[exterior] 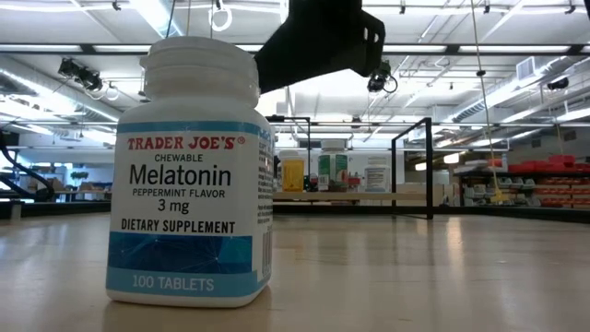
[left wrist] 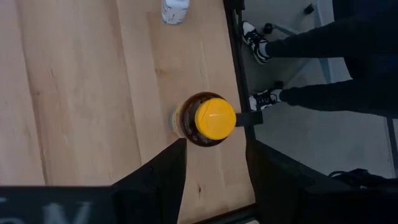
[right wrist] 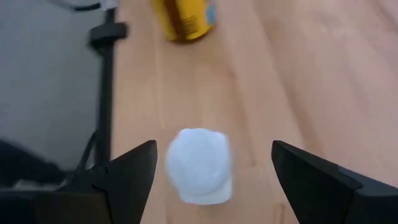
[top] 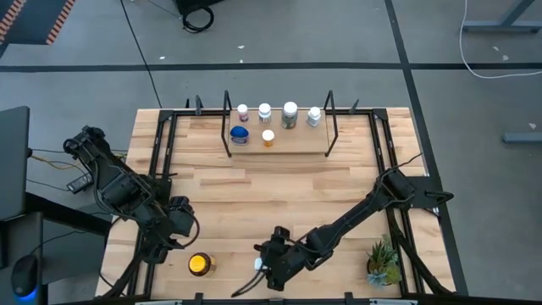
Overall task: Pick and place medicine bottles onto shelf by color
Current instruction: Put the white pill bottle on the shelf
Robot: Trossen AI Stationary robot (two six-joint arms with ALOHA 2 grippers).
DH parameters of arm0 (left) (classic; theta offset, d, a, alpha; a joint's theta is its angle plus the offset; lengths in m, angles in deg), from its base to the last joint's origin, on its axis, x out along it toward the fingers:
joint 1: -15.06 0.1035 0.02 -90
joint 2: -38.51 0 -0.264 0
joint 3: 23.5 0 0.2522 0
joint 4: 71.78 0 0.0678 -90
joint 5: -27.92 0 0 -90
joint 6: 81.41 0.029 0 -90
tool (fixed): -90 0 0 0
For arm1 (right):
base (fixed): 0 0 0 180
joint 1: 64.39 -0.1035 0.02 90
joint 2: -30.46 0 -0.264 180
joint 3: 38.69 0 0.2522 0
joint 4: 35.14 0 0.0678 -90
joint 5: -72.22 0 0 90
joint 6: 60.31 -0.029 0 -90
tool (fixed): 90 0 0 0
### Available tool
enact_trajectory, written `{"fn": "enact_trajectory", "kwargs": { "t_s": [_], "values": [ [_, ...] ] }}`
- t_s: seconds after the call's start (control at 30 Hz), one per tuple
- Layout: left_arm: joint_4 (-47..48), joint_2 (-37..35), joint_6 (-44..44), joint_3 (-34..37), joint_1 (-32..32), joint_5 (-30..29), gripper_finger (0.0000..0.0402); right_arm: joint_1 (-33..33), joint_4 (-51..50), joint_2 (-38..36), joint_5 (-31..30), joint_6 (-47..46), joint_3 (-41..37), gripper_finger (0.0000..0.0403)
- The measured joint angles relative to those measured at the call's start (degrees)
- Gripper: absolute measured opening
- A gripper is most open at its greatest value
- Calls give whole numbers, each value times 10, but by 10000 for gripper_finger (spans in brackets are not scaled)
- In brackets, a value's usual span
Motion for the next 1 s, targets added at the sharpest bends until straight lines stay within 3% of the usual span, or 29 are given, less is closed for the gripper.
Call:
{"fn": "enact_trajectory", "kwargs": {
  "t_s": [0.13,0.67,0.87,1.0],
  "values": [
    [0,0,0,0,0,0,172,-1,9,0,67,45,0,324],
    [1,0,1,0,0,-6,172,20,5,-1,54,128,-5,324],
    [6,0,1,0,0,-6,172,25,15,-1,125,155,-10,324],
    [15,0,1,0,0,-6,172,22,16,-1,129,166,-10,324]
  ]
}}
